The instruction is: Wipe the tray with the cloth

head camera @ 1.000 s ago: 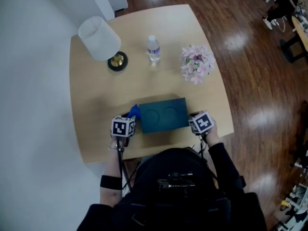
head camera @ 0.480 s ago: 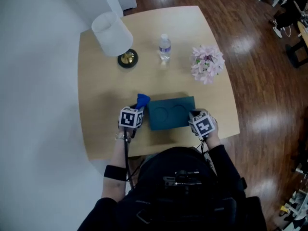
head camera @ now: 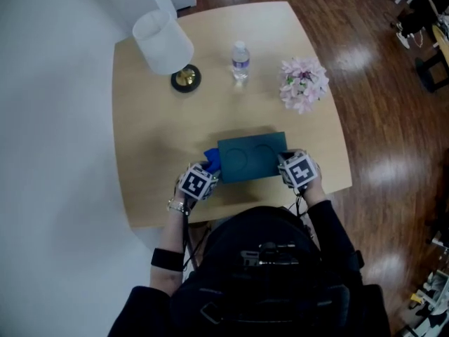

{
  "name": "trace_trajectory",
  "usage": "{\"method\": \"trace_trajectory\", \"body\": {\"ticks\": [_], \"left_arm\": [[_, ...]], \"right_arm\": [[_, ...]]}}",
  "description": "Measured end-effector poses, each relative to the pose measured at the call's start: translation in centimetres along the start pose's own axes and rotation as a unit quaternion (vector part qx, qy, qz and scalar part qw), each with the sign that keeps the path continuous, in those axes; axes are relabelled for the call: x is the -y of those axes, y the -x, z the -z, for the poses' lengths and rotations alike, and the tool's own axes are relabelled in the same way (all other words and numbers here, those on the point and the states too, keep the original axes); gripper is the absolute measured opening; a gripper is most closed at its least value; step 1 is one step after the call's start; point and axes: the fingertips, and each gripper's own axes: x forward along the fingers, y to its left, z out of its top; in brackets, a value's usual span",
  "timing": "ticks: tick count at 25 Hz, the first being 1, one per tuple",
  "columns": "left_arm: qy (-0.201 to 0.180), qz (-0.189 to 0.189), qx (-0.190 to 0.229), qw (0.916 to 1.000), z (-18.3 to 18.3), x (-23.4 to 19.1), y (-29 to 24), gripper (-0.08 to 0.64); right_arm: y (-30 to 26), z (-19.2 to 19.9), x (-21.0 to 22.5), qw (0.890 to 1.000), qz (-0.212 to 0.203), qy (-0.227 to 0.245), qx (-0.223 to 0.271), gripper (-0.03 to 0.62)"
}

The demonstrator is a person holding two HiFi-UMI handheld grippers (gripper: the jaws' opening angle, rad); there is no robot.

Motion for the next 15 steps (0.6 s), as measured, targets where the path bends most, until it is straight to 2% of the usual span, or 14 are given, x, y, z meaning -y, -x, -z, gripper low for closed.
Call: {"method": "trace_trajectory", "body": {"ticks": [2, 4, 12, 15], "left_arm": [[-0.013, 0.032, -0.008, 0.9994, 1.6, 1.9, 0.2, 0.117], [-0.016, 0.048, -0.014, 0.9986, 3.3, 3.2, 0.5, 0.117], [0.005, 0.079, -0.016, 0.9967, 6.9, 7.1, 1.9, 0.117], [0.006, 0.063, -0.049, 0.9968, 9.5, 6.2, 2.9, 0.117]], "right_arm": [[0.0, -0.1, -0.1, 1.000, 0.000, 0.002, 0.001, 0.006], [0.0, -0.1, -0.2, 1.000, 0.003, 0.011, -0.003, 0.006], [0.0, -0.1, -0.3, 1.000, -0.009, 0.009, 0.000, 0.006], [0.1, 0.0, -0.3, 1.000, -0.010, 0.007, 0.000, 0.008]]}}
